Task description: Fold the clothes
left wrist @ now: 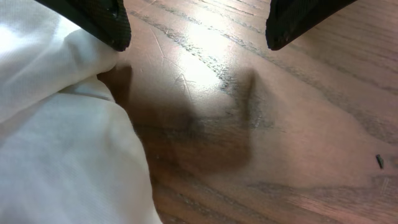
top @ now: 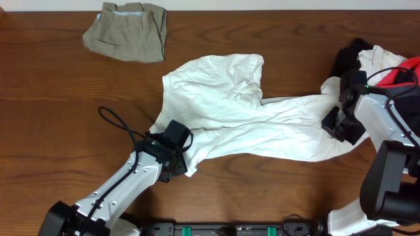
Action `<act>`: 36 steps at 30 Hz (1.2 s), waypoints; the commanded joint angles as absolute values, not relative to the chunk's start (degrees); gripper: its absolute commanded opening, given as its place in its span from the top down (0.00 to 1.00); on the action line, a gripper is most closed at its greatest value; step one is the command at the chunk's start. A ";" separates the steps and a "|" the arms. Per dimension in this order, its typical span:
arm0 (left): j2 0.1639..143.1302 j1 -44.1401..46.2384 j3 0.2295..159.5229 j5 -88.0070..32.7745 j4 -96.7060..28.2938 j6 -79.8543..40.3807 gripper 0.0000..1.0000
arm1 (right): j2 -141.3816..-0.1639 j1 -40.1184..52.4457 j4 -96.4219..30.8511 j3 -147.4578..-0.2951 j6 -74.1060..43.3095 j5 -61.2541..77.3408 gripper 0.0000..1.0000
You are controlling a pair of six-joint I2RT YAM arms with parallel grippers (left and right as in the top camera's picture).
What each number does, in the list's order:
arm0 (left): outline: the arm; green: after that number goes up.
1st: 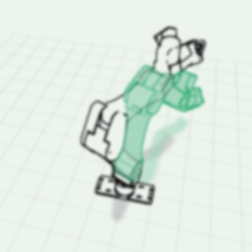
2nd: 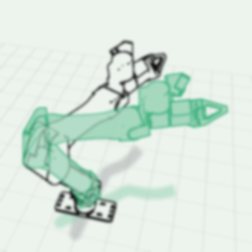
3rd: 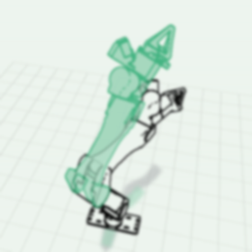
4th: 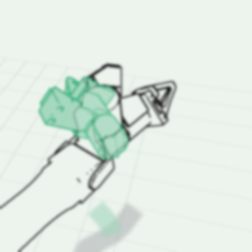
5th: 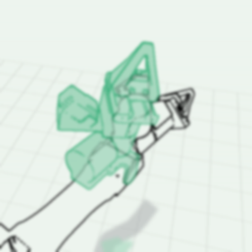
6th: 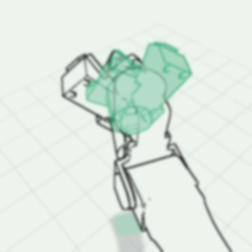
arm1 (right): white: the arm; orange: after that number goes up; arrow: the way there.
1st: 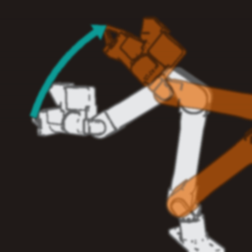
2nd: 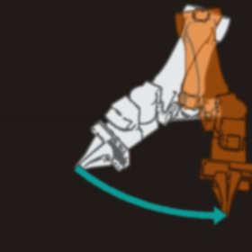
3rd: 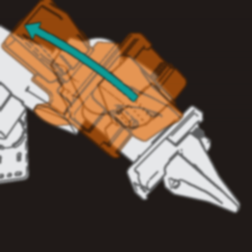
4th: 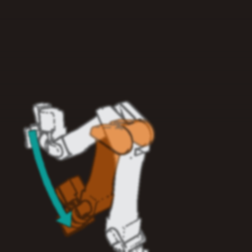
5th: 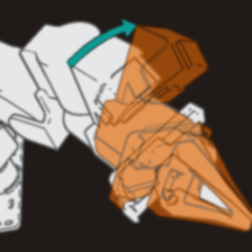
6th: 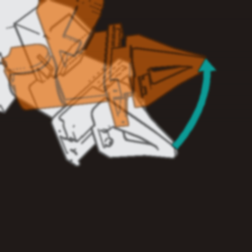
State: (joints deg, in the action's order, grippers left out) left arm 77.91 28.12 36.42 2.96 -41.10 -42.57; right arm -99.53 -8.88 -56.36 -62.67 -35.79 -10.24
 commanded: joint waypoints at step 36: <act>77.69 27.77 36.27 -12.82 -41.45 -37.08 0.27 | -83.53 -9.37 -82.87 -65.82 -59.09 -27.86 0.01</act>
State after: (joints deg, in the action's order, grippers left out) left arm 77.91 28.12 36.42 -9.45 -41.12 -38.52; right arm -84.20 -8.93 -83.22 -66.24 -58.81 -25.78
